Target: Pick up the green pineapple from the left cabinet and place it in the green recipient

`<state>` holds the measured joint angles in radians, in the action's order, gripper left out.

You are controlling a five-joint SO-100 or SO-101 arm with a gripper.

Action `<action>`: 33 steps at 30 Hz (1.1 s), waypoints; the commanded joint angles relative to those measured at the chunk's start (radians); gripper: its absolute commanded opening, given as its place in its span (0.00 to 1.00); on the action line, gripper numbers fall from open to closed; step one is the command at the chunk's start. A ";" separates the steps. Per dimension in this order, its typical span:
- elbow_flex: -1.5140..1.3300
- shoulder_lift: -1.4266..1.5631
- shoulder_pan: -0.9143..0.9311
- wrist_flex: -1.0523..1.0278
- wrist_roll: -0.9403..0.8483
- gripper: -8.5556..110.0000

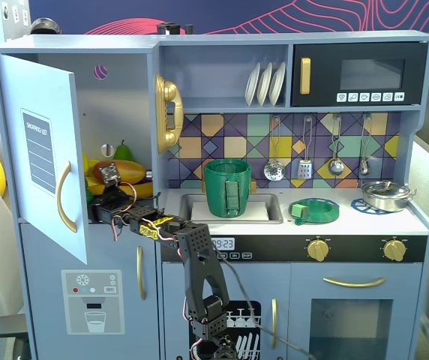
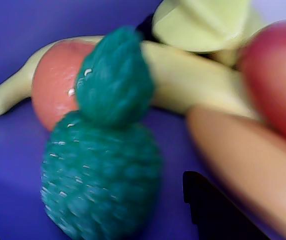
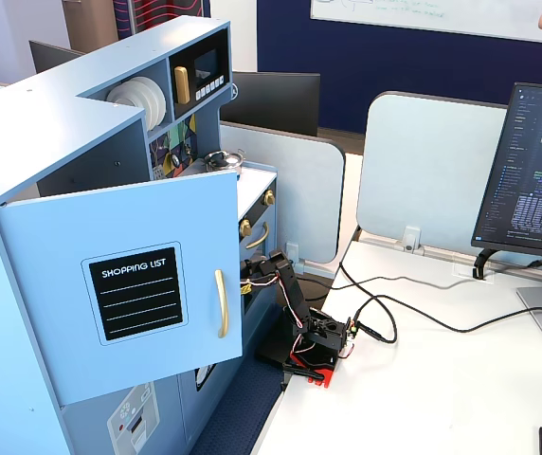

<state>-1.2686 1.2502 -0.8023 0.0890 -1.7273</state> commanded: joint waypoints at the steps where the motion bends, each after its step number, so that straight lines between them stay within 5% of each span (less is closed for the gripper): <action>1: 0.155 -0.052 -0.021 0.040 0.014 0.48; 5: 0.202 -0.101 -0.023 0.025 -0.029 0.31; 8: 0.199 -0.098 -0.025 0.008 -0.064 0.07; 15: 0.060 0.083 -0.018 0.011 -0.127 0.07; 25: -0.526 0.887 0.009 -0.002 -0.179 0.07; 33: -0.678 1.230 0.164 -0.046 -0.156 0.07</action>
<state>-1.9343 2.3056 -0.7455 0.0813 -1.9021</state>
